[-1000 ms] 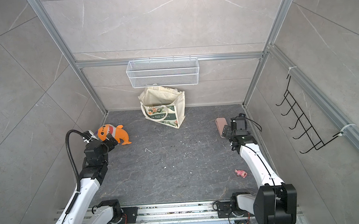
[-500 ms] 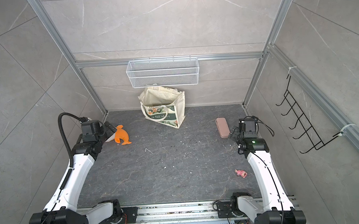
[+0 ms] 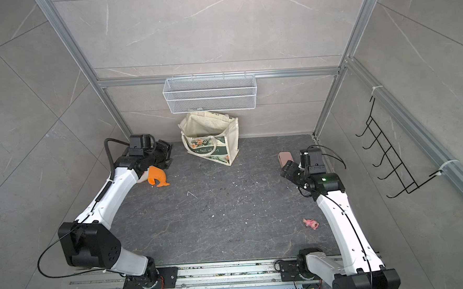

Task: Take out the compass set from the canvas bag
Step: Adjust the canvas bag at the center of the board.

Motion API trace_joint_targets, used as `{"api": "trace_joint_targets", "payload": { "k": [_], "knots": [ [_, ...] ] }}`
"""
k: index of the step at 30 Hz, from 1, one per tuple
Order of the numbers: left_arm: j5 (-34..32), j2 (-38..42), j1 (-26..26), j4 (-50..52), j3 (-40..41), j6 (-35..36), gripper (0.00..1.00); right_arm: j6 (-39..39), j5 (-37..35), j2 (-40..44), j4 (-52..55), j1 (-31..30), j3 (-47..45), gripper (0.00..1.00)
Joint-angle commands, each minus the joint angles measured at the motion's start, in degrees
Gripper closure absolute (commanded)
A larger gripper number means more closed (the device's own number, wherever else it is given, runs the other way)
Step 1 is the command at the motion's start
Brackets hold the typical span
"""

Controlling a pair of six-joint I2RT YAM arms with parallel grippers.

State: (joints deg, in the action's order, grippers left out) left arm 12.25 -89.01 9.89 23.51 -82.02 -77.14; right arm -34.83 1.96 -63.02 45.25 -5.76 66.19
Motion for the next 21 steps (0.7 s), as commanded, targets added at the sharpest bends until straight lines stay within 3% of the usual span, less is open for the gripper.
{"api": "trace_joint_targets", "payload": {
  "k": [1, 8, 15, 21],
  "knots": [
    [2.2, -4.7, 2.6, -5.8, -4.2, -11.0, 0.29, -2.0, -2.9, -0.2, 3.1, -4.0, 2.7, 0.23],
    [2.4, -17.1, 4.9, -4.2, -17.2, -15.0, 0.28, -3.5, -6.9, -0.2, 5.0, -9.2, 3.7, 0.22],
    [0.8, -26.5, 5.1, -1.3, -28.5, -15.7, 0.28, -3.7, -8.5, 0.1, 6.1, -10.2, 3.6, 0.20],
    [3.5, -32.7, 5.5, 1.5, -35.1, -16.1, 0.33, -4.0, -8.9, -0.4, 6.0, -10.2, 3.5, 0.21]
  ]
}}
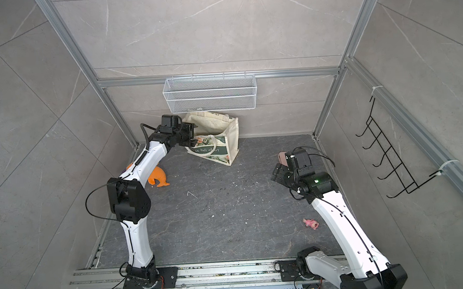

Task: Take out the compass set from the canvas bag
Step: Adjust the canvas bag at the center of the board.

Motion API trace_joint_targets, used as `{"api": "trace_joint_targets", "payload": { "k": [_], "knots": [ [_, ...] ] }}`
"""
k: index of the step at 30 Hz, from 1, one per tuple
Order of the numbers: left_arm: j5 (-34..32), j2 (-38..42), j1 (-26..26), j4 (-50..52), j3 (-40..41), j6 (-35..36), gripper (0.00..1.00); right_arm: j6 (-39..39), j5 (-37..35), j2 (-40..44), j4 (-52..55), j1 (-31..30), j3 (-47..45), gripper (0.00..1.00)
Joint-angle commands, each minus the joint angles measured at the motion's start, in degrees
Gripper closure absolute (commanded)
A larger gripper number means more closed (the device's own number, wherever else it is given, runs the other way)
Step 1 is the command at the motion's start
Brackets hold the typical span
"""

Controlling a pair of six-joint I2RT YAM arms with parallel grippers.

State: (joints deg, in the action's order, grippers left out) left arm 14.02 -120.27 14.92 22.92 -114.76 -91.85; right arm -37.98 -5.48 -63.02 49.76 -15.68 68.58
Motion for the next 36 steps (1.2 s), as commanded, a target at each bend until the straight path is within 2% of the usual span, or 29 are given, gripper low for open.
{"api": "trace_joint_targets", "payload": {
  "k": [1, 4, 5, 10, 14, 17, 26, 36],
  "knots": [
    [1.8, -1.5, 0.6, 2.2, -2.2, -1.3, 0.35, -1.0, -1.7, -0.4, 1.5, -0.3, 1.1, 0.21],
    [2.0, -1.3, 1.3, 3.4, -1.6, 0.1, 0.42, -1.1, -2.1, -0.6, 1.5, -0.4, 1.2, 0.21],
    [2.6, -1.2, 1.3, 3.6, -1.0, 0.1, 0.49, -1.2, -2.2, -0.6, 1.5, -0.3, 1.2, 0.22],
    [6.1, -0.8, 1.3, 1.6, 1.7, 0.9, 1.00, -1.7, -2.0, -0.4, 1.6, -0.7, 1.2, 0.26],
    [7.6, -1.1, 1.3, 8.2, -4.4, 6.8, 1.00, -1.9, -1.2, -0.1, 2.5, -1.5, 2.0, 0.32],
    [9.3, 0.0, 1.3, 12.0, -6.6, 10.5, 1.00, -2.5, -0.7, 0.8, 3.1, -2.3, 2.4, 0.31],
    [13.7, 10.1, 1.3, 14.4, 1.4, 17.0, 1.00, -3.3, 1.7, 1.4, 3.8, -5.4, 5.0, 0.26],
    [19.9, 21.3, 1.2, 23.9, 8.4, 27.4, 1.00, -0.3, 5.5, -5.4, 3.9, -8.8, 15.2, 0.26]
  ]
}}
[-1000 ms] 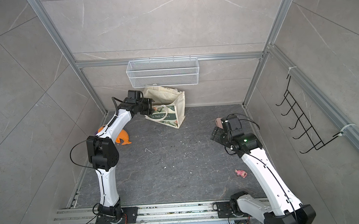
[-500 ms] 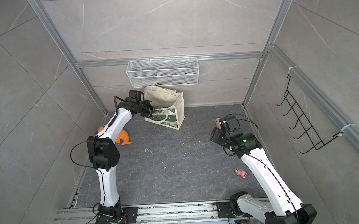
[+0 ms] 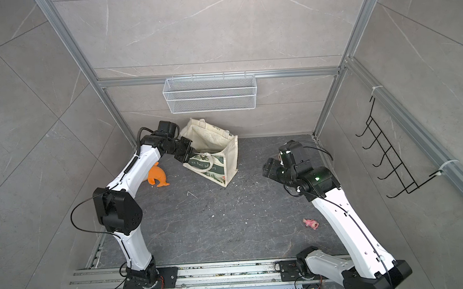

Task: Take out the compass set from the canvas bag
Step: Adjust the canvas bag at the center of the board.

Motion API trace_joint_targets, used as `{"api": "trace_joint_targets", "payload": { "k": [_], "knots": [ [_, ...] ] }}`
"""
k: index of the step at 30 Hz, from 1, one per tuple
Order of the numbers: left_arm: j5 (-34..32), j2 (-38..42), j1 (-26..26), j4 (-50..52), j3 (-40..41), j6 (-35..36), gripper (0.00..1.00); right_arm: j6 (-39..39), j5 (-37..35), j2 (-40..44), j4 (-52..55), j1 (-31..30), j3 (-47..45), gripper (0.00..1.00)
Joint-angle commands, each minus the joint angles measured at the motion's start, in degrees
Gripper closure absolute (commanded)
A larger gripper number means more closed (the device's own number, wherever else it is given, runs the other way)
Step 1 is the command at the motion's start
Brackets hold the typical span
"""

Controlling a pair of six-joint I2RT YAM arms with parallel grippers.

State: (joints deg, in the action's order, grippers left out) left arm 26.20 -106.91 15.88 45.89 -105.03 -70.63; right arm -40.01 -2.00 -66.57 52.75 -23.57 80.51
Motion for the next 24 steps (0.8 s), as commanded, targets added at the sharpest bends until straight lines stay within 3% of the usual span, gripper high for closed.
{"api": "trace_joint_targets", "payload": {
  "k": [1, 2, 4, 10, 17, 24],
  "knots": [
    [8.7, 9.0, 0.2, 2.0, -0.5, 7.3, 1.00, 2.1, 2.5, -2.9, 0.9, -1.4, 4.6, 0.24],
    [9.6, 10.1, 0.2, 3.6, 0.1, 8.6, 1.00, 2.6, 3.0, -4.0, 0.9, -2.2, 5.9, 0.16],
    [11.0, 12.2, 0.2, 6.8, 1.3, 11.6, 1.00, 3.5, 3.7, -6.1, 0.7, -3.6, 7.9, 0.15],
    [13.2, 17.7, -1.2, 18.3, 5.0, 21.2, 1.00, 5.1, 6.2, -12.3, 0.4, -7.5, 12.7, 0.19],
    [9.0, 18.2, -4.3, 33.2, 3.1, 34.5, 1.00, 7.6, 9.9, -21.0, -1.4, -11.5, 17.5, 0.16],
    [6.0, 17.3, -5.9, 36.5, 2.5, 38.4, 1.00, 9.0, 13.2, -31.5, -1.6, -15.4, 24.0, 0.21]
  ]
}}
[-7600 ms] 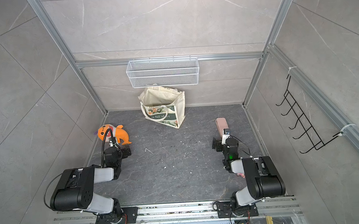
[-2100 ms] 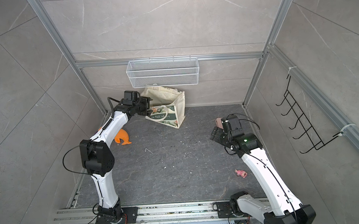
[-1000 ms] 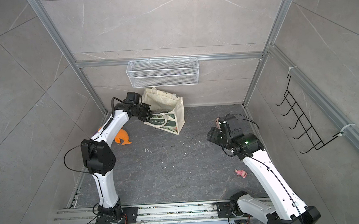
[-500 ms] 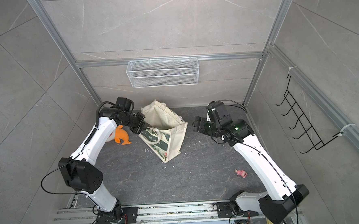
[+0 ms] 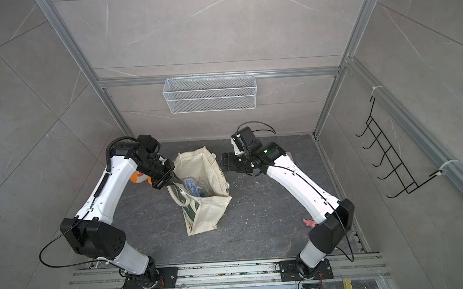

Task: Take out the compass set from the canvas bag
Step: Adjust the canvas bag at the center of the board.

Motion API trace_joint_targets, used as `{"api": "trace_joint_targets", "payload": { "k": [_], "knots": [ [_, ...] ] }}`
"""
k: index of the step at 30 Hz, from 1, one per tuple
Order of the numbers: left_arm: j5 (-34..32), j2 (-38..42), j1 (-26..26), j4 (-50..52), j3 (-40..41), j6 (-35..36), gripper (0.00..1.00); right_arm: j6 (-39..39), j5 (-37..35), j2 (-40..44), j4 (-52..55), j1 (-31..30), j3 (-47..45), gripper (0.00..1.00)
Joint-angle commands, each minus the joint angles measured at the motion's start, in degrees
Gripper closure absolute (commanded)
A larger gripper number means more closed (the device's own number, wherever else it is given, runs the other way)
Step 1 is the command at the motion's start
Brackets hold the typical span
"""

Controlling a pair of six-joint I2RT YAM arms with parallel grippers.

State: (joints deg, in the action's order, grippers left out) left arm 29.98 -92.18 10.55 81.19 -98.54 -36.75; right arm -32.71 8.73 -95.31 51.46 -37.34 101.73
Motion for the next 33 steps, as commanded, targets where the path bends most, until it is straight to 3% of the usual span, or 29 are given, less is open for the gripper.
{"api": "trace_joint_targets", "payload": {
  "k": [1, 6, 9, 13, 15, 19, 21, 24, 28, 33],
  "knots": [
    [1.7, 2.6, -0.6, 1.3, -4.0, 4.5, 1.00, 1.8, 2.8, -3.6, -0.4, -2.3, 3.3, 0.22],
    [-0.3, 3.2, -1.1, 1.6, -3.8, 4.0, 1.00, 1.2, 3.0, -7.5, -0.8, -5.4, 4.2, 0.30],
    [-2.3, 4.6, -1.1, 1.7, -2.6, 2.9, 0.80, 0.5, 1.8, -9.2, -0.5, -6.5, 4.4, 0.41],
    [-4.4, 6.9, -1.1, 2.1, -0.2, 2.0, 0.60, -0.2, 1.9, -9.7, -1.4, -7.3, 4.0, 0.55],
    [-6.3, 8.0, -1.1, 3.0, 0.4, 2.0, 0.54, -0.5, 1.9, -9.7, -1.8, -7.8, 3.9, 0.61],
    [-11.2, 11.1, -1.1, 5.2, 2.4, 1.6, 0.53, -1.0, 2.1, -9.1, -2.5, -8.8, 3.3, 0.68],
    [-12.7, 12.8, -1.1, 5.0, 4.4, 1.2, 0.52, -1.5, 2.1, -8.8, -3.0, -9.2, 2.6, 0.68],
    [-14.9, 14.3, -1.1, 4.6, 7.4, 0.6, 0.51, -1.9, 1.6, -9.3, -2.9, -9.7, 2.7, 0.55],
    [-17.1, 15.8, -1.2, 2.0, 10.6, -1.2, 0.41, -2.4, 0.1, -9.8, -2.5, -10.2, 3.3, 0.37],
    [-19.6, 16.3, -1.8, -4.2, 13.7, -5.0, 0.40, -3.0, -1.1, -11.1, -2.7, -10.5, 4.0, 0.34]
  ]
}}
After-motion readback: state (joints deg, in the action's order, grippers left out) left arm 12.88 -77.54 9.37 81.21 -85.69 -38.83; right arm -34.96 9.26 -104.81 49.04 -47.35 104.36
